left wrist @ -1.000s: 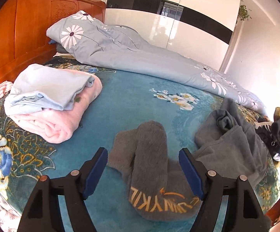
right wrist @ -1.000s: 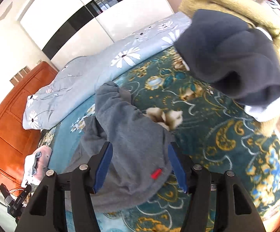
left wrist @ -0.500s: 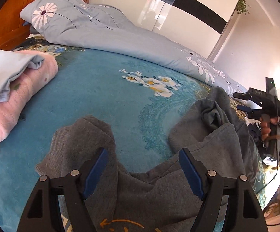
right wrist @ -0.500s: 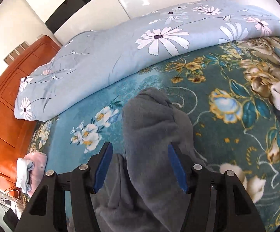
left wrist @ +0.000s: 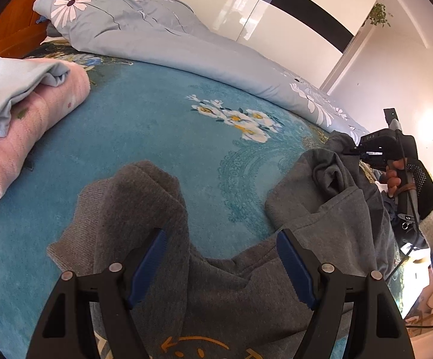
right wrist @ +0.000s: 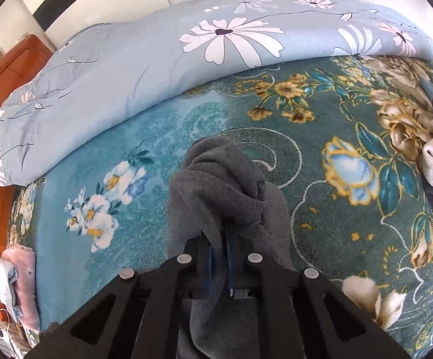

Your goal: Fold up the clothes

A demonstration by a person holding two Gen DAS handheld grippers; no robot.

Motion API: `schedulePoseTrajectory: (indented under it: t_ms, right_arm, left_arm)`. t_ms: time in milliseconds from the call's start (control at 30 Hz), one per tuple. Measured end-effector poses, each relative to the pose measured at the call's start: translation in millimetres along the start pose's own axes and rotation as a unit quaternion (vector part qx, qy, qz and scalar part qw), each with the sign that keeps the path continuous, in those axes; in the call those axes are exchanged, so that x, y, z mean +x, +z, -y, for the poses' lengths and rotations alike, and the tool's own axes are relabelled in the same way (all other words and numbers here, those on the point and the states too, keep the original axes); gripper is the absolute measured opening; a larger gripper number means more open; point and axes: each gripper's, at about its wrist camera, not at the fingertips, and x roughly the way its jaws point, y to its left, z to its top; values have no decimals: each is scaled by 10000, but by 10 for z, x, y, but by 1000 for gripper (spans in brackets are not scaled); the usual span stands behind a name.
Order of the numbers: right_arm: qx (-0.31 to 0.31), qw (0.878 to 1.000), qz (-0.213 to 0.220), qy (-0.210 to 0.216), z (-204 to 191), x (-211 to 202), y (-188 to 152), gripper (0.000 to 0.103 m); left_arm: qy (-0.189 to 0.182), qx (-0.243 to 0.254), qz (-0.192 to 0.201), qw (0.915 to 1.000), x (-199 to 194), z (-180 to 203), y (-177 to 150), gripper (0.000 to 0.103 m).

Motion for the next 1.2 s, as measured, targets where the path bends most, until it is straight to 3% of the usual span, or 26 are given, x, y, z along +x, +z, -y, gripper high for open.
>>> schedulePoseTrajectory:
  t_ms: [133,233,400,467,567,767,867,1200]
  right_arm:
    - [53,9992,344,218,54,-362,22,5]
    - [-35,9946,880,541,60,-907,80,5]
    - [-251,9699,2074,1251,195,-1997,49,5]
    - [-278,9648,2277,1287,349,-2205,-72,5]
    - [-222,9699,2121,1178,636,-2208,-283,5]
    - [0,9864,1503,663,1276,-1842,-887,5]
    - [249,9875,1379,720,1568,-1780,-1131,5]
    - [302,9801,1684,1002,1824,-2011,-1357,5]
  left_arm:
    - [97,98,-81,9999,-27,30,15,79]
    - [182,115,-56,9998,-83,30,84,79]
    - [204,203,71,9996,-163,120,240,80]
    - [182,266,50,9995,-134,192,292,80]
    - [117,383,-120,9991,2,339,342,80]
    - [59,863,-644,9942,438,676,333,80]
    - [18,1069,-983,9894,698,799,339,80]
    - [-774,1539,-1724,9699,1344,1114,423,78]
